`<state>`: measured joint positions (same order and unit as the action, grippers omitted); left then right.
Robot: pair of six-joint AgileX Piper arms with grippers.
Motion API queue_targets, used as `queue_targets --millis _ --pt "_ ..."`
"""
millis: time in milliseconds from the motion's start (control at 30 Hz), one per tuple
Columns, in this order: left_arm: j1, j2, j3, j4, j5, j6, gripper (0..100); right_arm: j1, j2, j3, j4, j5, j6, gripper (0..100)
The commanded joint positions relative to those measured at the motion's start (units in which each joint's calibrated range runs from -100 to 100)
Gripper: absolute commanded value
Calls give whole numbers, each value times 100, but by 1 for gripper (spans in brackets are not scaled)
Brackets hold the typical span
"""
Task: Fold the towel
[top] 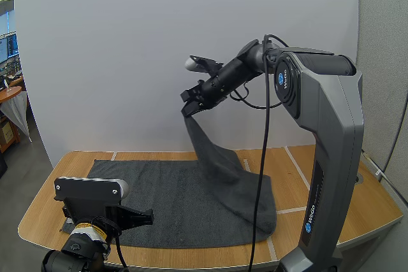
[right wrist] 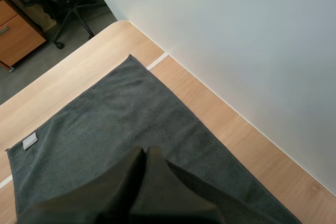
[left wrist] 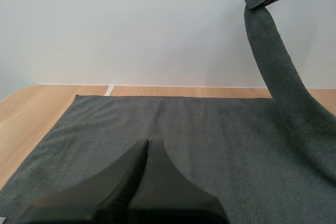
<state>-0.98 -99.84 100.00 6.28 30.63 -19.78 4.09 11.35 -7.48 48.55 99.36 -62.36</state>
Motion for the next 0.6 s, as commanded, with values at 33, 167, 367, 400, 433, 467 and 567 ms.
queue_targets --millis 33,167,367,400,433,467,567 --pt "-15 -16 0 47 -131 -60 0 167 -117 19 -3 -180 -58 0" --pt "-15 -16 0 47 -131 -60 0 325 -117 19 -3 -538 -58 0" --pt "-15 -16 0 47 -131 -60 0 555 -117 5 -3 -893 -26 0" --pt "-15 -16 0 47 -131 -60 0 601 -117 5 -3 -924 -26 0" --pt "-15 -16 0 47 -131 -60 0 649 -117 5 -3 -973 -22 0" --pt "-15 -16 0 47 -131 -60 0 685 -117 5 -3 -1038 -3 0" --pt "-15 -16 0 47 -131 -60 0 817 -117 5 -26 -1426 84 0"
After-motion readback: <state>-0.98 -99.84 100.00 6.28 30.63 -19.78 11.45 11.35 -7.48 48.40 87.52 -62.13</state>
